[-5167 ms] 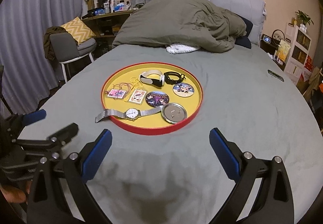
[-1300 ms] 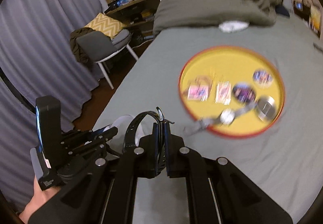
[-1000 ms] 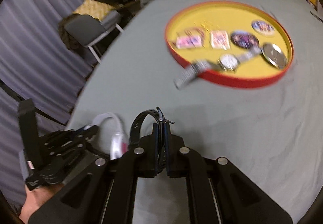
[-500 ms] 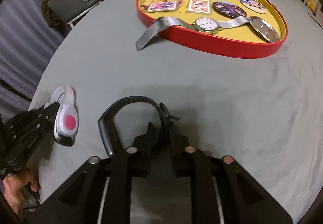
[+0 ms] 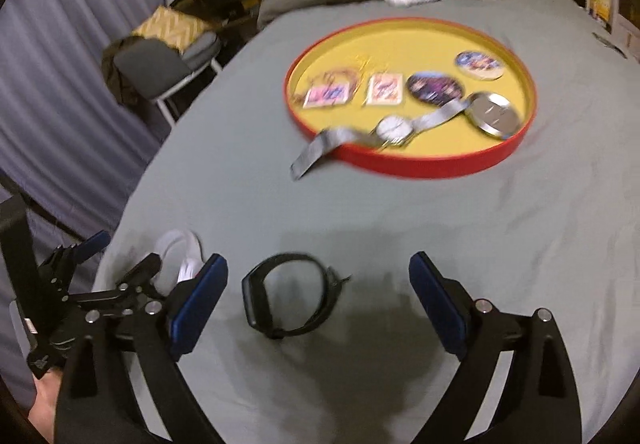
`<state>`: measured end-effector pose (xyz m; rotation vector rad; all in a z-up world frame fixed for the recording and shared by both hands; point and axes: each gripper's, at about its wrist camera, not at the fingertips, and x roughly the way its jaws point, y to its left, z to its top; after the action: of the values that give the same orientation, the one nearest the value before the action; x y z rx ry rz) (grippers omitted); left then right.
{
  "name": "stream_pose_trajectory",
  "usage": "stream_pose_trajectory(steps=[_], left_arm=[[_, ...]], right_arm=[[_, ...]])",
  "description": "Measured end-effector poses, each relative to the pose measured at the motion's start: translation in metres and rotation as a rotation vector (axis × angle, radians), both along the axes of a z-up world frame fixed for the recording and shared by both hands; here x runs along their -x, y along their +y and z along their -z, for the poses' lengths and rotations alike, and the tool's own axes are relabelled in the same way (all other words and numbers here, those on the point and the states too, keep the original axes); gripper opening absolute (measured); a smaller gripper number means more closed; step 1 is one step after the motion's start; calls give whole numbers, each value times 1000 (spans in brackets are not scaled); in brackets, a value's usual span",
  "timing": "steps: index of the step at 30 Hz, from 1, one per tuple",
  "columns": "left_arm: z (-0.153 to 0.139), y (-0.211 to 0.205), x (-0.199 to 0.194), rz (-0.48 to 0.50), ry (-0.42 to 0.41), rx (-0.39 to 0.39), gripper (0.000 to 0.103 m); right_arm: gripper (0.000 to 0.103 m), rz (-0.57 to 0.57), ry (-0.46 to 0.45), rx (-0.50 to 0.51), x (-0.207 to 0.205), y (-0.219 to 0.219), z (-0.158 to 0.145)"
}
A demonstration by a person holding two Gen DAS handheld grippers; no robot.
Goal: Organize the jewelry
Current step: 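Lift both bands out of the tray and open both tools onto the bed, then move both open tools back over the badges in the tray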
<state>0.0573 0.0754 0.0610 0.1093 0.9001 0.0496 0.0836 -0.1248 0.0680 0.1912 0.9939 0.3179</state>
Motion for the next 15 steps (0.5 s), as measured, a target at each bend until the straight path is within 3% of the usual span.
stream_pose_trajectory(steps=[5, 10, 15], left_arm=[[-31, -20, -5, 24, -43, 51, 97], [-47, -45, -22, 45, -54, 103, 97], [-59, -67, -52, 44, -52, 157, 97]], right_arm=[[88, 88, -74, 24, 5, -23, -25], [88, 85, -132, 57, 9, -40, -54], [88, 101, -133, 50, -5, -63, -70]])
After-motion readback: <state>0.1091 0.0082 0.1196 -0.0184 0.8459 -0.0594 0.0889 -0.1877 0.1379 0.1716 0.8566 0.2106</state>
